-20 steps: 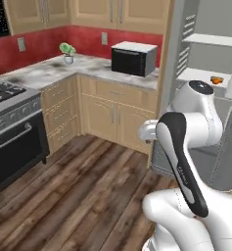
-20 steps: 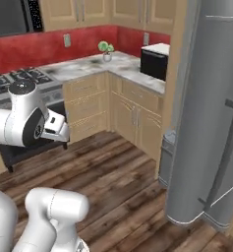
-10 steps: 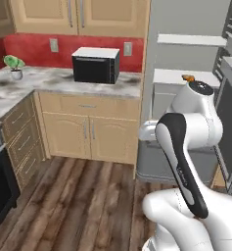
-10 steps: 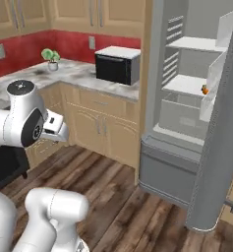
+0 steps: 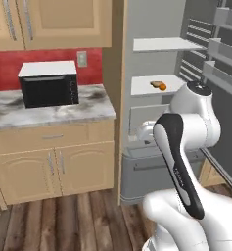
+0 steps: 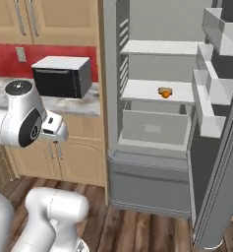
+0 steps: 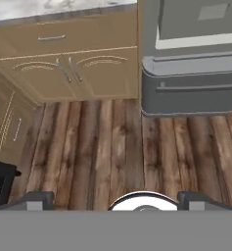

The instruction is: Pick up the tangerine and peach from the fridge and place one fruit on each plate on the dining counter.

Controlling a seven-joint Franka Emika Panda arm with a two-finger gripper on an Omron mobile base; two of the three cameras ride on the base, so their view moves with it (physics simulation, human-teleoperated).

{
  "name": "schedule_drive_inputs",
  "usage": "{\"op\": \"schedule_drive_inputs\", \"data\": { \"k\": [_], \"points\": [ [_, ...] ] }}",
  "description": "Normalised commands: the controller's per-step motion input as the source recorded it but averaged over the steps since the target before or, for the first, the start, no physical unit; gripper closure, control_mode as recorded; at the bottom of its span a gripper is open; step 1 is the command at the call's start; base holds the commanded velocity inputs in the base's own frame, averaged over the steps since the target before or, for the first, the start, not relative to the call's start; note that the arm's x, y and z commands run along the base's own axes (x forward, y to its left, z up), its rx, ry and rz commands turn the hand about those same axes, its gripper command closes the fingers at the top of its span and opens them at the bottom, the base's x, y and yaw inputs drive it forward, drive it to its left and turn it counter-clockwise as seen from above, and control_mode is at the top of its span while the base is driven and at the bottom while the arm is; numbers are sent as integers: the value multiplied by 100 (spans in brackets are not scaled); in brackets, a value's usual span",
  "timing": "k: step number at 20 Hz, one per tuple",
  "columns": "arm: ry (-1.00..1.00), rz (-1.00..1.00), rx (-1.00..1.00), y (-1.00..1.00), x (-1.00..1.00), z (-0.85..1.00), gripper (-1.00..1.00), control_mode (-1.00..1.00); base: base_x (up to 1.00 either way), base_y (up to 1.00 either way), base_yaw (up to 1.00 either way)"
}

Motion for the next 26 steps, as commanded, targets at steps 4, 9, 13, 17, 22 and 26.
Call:
{"op": "schedule_drive_inputs", "data": {
  "k": [4,9,13,17,22,26],
  "points": [
    [0,0,0,0,0,0,-100,100,100,-48,-46],
    [0,0,0,0,0,0,-100,100,97,-42,-39],
    [0,0,0,0,0,0,-100,100,46,-1,-27],
    [0,0,0,0,0,0,-100,100,13,0,-26],
    [0,0,0,0,0,0,-100,100,4,-1,-37],
    [0,0,0,0,0,0,-100,100,78,-12,-20]
  ]
}}
